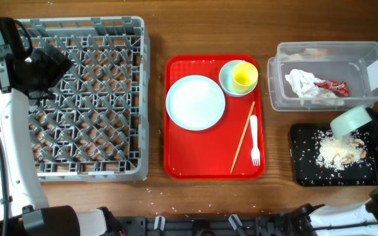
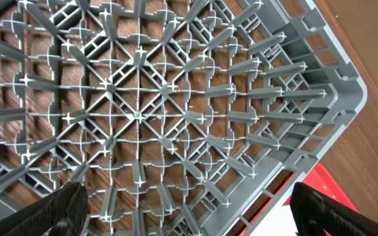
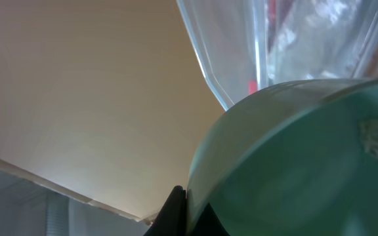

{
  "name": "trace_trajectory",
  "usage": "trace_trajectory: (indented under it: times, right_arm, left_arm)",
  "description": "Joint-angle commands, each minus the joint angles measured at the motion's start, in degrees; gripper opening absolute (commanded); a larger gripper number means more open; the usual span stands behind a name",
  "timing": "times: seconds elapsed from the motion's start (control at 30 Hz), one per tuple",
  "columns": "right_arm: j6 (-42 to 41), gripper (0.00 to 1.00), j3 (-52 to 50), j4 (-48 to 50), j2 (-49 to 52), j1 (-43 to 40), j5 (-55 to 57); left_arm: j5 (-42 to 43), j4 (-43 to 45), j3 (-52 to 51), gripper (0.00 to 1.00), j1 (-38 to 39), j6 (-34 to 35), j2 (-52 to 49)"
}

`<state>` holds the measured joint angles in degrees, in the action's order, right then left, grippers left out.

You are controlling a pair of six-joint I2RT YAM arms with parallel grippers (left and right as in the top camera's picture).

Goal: Sort waste into correct bins and load items into the dishwasher rack
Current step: 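Tilt the bowl with the right gripper to dump rice onto the black tray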

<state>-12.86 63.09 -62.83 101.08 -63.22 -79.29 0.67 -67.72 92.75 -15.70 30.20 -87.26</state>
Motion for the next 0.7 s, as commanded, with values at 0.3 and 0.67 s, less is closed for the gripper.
trace_trajectory:
  times: [0.3, 0.67]
  right_arm:
    - [-0.39, 0.04, 0.15, 0.74, 0.96, -0.46, -3.82]
    - [12.76, 0.04, 0.74, -10.08, -4.09, -0.33, 0.26]
  left_arm:
    - [-0.74, 0.15, 0.04, 1.00, -0.22, 0.31, 0.13]
    - [-0.74, 0.15, 0.04, 1.00, -0.22, 0.31, 0.13]
